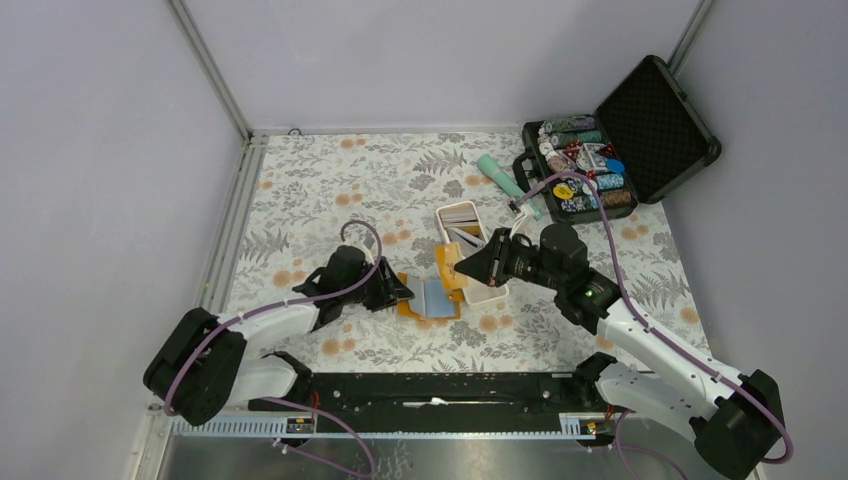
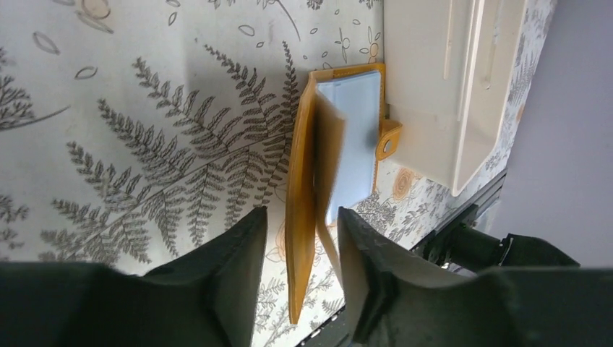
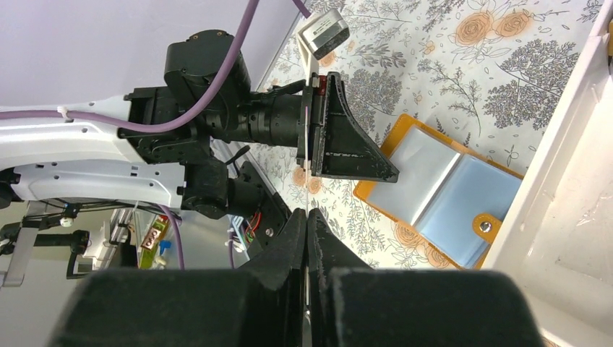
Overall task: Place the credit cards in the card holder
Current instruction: Insert the credit card into the card holder.
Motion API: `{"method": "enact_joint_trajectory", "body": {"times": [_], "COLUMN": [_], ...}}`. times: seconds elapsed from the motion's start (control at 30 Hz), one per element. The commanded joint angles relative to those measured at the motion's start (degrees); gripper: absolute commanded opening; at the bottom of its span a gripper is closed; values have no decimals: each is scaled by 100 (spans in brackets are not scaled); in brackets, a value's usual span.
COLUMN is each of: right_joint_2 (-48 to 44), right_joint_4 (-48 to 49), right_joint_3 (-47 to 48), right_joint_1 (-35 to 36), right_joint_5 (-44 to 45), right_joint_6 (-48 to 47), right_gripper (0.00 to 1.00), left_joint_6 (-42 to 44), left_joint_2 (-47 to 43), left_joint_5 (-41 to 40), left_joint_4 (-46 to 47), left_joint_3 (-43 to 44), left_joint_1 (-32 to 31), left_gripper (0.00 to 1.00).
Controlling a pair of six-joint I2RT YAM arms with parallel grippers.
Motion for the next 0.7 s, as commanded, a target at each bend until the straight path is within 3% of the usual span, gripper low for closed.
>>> {"method": "enact_joint_trajectory", "body": {"times": [0.0,0.1,0.23,0.33,0.67], "right_joint_2": [-105,-162,-255,-251,-75], "right_joint_4": [-19,-13,164,632,1519], "right_joint_3": [-25,-55,-188,-317,-293], "right_joint_1": [-20,-15,-16,-10,399], "right_joint_5": [89,135,103,-55,224], "right_joint_6": [-80,-30,206,503,630], "right_gripper": [0,0,0,0,0], "left_joint_6": [-139,-184,-323,-420,-62], "left_joint_2": [237,316,-117,-938,-3529], "left_joint_5": [336,463,669,692,772], "left_joint_4": [879,1182,2386,3248,2772], "left_joint_3": [-88,-179,-672,-1108,-1353], "left_joint_1": [17,17,17,17,51], "left_gripper": [31,1,0,0,0]}}
